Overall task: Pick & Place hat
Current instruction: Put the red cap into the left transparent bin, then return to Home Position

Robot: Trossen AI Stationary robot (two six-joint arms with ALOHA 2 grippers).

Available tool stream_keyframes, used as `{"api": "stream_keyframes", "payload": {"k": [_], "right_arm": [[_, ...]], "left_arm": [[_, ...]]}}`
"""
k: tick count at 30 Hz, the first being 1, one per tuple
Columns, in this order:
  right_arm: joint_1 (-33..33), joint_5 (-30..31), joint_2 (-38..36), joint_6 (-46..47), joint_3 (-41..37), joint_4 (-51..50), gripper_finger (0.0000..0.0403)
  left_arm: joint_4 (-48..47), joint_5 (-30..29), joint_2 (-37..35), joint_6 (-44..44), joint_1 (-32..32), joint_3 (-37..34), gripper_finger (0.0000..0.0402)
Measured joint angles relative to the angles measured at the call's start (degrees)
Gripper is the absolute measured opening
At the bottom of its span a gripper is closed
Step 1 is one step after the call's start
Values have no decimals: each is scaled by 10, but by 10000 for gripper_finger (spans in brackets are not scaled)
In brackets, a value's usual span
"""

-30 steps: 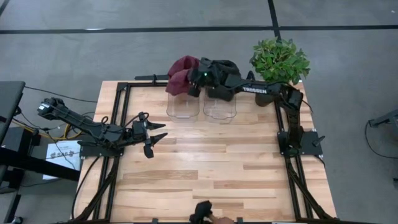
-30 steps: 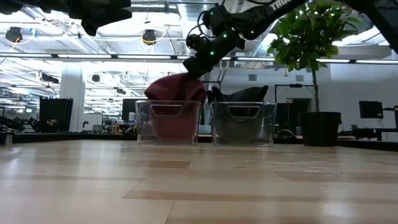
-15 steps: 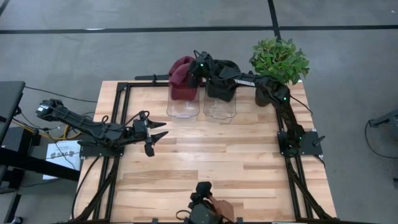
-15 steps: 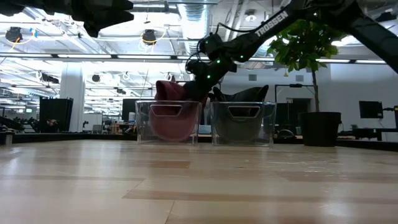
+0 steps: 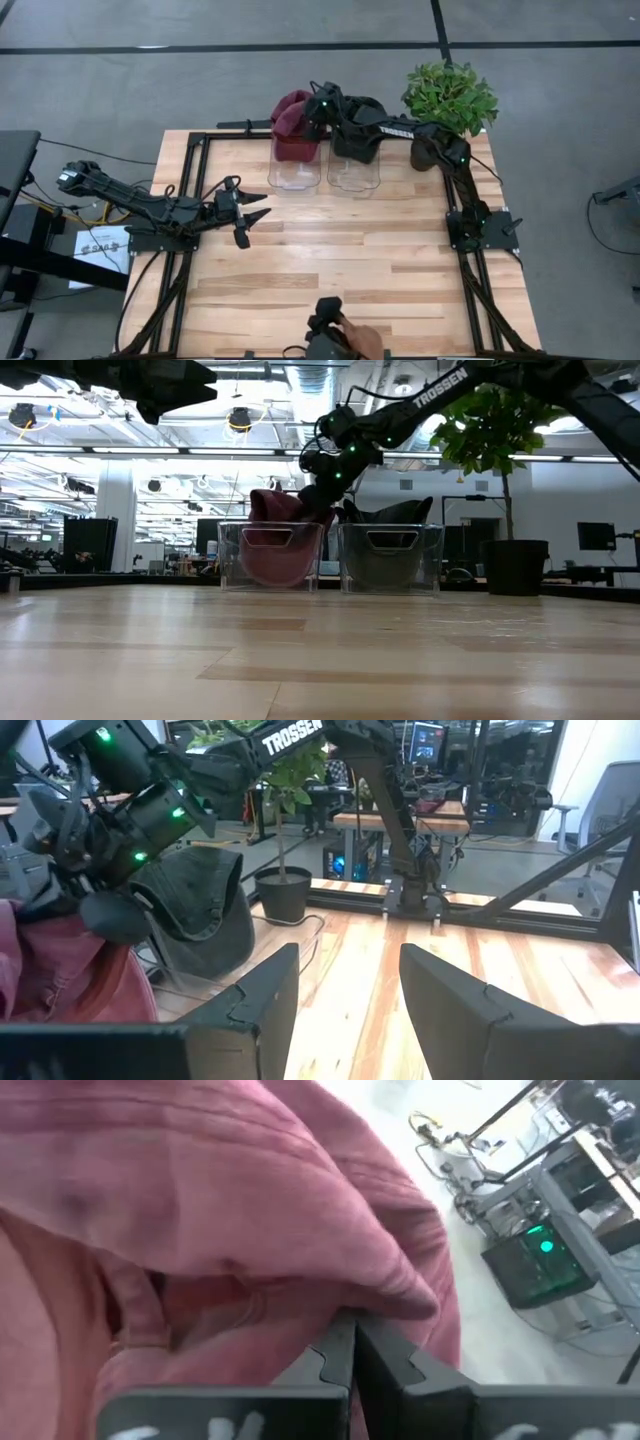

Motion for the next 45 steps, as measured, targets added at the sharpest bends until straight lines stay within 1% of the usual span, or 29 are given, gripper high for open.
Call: {"api": "stream_keyframes", "payload": {"k": [9, 13, 15, 18, 21, 24, 26, 27, 29, 31, 33, 37, 39, 41, 42, 45], "right_arm": [[13, -7, -30, -1, -1, -68, 0], [26, -14, -52, -1, -1, -82, 0], [32, -36, -68, 4, -1, -100, 0], [47, -71, -98, 28, -1, -129, 0], [67, -101, -132, 63, -1, -177, 0], [89, -147, -175, 95, -25, -209, 0], [105, -177, -210, 116, -59, -206, 0], [114, -188, -231, 122, -82, -205, 0], [135, -192, -272, 137, -134, -191, 0], [158, -191, -320, 156, -197, -165, 0], [183, -189, -374, 172, -266, -123, 0], [242, -183, -493, 207, -409, -25, 0], [275, -181, -555, 223, -481, 29, 0], [309, -170, -616, 231, -546, 73, 0], [324, -161, -645, 234, -576, 84, 0], [365, -125, -735, 255, -658, 89, 0]], "left_arm": [[0, 0, 0, 0, 2, -7, 172], [2, 0, -3, -1, -1, -7, 172], [1, 1, -2, -2, -2, -7, 172], [0, 19, -4, -15, -2, -7, 172], [-1, 69, -11, -43, -3, -7, 172], [1, 170, -18, -62, -3, -7, 172], [0, 234, -22, -63, -3, -7, 172], [1, 256, -22, -63, -3, -7, 172], [-1, 271, -22, -64, -3, -7, 172], [1, 268, -23, -64, -2, -9, 172], [1, 248, -23, -61, 3, -15, 172], [9, 167, -23, -50, 26, -40, 172], [28, 146, -23, -56, 38, -65, 172], [49, 150, -23, -84, 46, -91, 172], [56, 162, -24, -100, 49, -100, 172], [71, 202, -25, -134, 47, -115, 172]]}}
